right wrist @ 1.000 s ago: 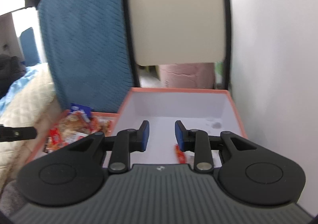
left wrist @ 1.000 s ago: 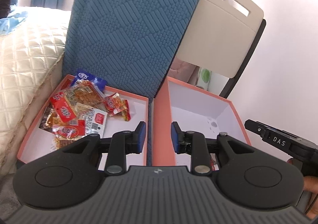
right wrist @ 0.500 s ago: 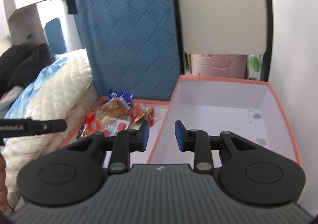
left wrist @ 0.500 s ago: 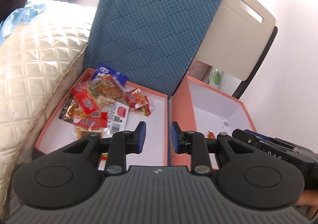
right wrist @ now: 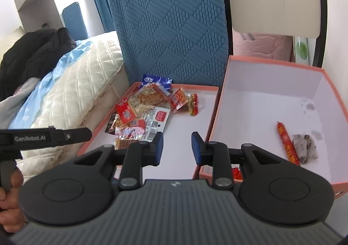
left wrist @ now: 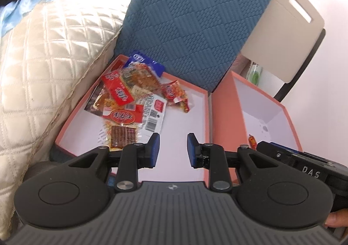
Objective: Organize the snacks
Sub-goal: 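Move both open tools back toward the snack tray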
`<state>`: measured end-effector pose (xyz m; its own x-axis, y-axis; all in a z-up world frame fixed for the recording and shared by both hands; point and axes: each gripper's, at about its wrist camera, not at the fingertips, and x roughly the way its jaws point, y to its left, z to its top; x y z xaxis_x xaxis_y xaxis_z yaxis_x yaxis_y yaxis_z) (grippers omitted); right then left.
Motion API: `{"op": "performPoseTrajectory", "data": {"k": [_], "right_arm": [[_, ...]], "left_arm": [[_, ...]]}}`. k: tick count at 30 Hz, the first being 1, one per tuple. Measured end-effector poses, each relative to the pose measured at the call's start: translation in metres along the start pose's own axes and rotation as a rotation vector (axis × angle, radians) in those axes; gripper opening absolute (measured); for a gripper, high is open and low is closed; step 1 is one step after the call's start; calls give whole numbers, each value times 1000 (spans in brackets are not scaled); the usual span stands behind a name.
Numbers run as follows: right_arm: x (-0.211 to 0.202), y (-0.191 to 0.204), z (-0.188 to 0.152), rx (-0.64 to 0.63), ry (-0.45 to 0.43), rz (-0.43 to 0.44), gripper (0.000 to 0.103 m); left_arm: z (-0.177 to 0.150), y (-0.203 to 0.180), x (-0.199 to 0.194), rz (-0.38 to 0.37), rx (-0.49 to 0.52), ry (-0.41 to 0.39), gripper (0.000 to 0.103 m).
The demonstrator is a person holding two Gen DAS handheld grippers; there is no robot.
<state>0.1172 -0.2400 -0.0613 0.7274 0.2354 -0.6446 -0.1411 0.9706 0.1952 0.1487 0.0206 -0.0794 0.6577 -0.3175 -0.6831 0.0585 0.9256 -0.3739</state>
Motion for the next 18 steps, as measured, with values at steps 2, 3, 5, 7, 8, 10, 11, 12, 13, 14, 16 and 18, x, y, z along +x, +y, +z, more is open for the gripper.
{"op": "performPoseTrajectory", "data": {"k": [2, 3, 5, 7, 8, 10, 11, 12, 13, 14, 16, 18], "right_arm": [[4, 1, 1, 5, 11, 2, 32], [6, 3, 1, 3, 14, 2, 32], [10, 6, 2, -2, 23, 4, 33], [16, 10, 5, -8, 32, 12, 33], [19, 13, 6, -14, 36, 16, 33], [25, 19, 10, -34, 43, 24, 33], [28, 22, 12, -46, 42, 32, 33], [31, 25, 14, -53, 43, 41, 33], [35, 27, 16, -54, 47, 50, 33], [40, 29, 19, -54, 51, 60, 33], [49, 32, 22, -59, 58, 68, 33], [59, 34, 24, -57, 69, 68, 33]], "left_arm": [[1, 6, 5, 6, -9, 10, 32], [1, 8, 8, 8, -12, 15, 32], [3, 14, 14, 15, -20, 25, 32], [5, 20, 20, 21, -32, 38, 32], [5, 23, 23, 22, -36, 43, 32], [7, 28, 28, 28, -41, 51, 32], [8, 30, 32, 30, -45, 55, 32], [9, 33, 35, 33, -48, 59, 32], [10, 36, 39, 37, -52, 64, 32], [11, 38, 42, 41, -55, 70, 32], [12, 43, 50, 48, -61, 82, 33], [13, 49, 58, 55, -73, 97, 51]]}}
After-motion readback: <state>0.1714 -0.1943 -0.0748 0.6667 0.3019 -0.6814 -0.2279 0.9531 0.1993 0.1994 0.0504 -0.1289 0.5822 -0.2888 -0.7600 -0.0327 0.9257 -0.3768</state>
